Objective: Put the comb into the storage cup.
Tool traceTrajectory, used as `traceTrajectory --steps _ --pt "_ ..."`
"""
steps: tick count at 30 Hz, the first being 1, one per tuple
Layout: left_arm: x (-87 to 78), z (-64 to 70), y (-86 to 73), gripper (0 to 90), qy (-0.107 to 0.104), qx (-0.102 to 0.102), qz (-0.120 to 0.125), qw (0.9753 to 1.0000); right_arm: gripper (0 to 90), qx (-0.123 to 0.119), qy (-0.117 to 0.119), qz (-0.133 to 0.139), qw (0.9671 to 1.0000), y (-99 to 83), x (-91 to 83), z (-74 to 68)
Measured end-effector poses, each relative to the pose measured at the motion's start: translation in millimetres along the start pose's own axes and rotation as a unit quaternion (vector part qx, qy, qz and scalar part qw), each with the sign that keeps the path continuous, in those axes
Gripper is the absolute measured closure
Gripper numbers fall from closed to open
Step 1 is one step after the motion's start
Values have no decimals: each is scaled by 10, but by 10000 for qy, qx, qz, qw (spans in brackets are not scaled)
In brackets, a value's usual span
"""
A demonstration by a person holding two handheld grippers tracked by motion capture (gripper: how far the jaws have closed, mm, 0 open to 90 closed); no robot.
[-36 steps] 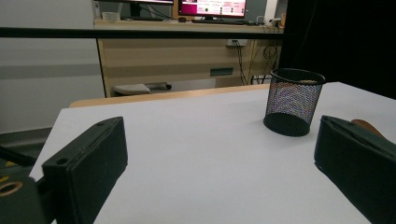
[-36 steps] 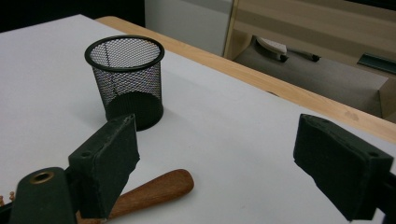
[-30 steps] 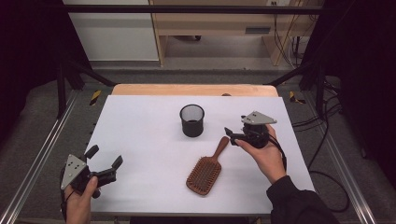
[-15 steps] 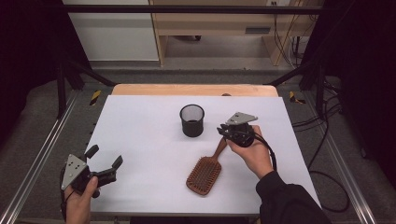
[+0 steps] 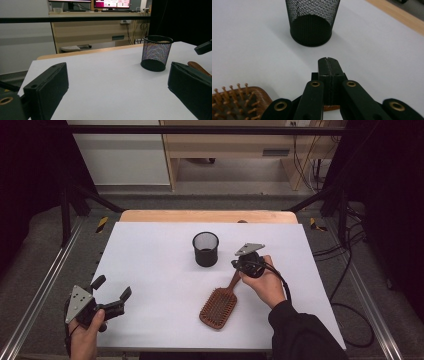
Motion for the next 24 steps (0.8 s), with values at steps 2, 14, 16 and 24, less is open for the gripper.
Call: traceTrajectory --steps 2,14,16,24 --pt "4 -2 -2 32 -4 9 -12 10000 900 11 -1 -178 9998 -41 80 2" --pt "11 4 -4 32 -24 21 -22 10000 900 -177 29 -723 9972 -126 374 -31" --pt "12 2 -5 32 -22 12 -19 10000 900 -189 28 -764 9969 -132 374 -25" --pt "20 2 -6 32 -28 18 -31 10000 900 -163 89 -1002 9948 -239 252 5"
Point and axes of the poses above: each handheld gripper's, and its own axes: x roughly forward along the jaws, y roughly out of its top, z roughly to its right, the point moved 1 cm from there along x, roughly forward along the jaws
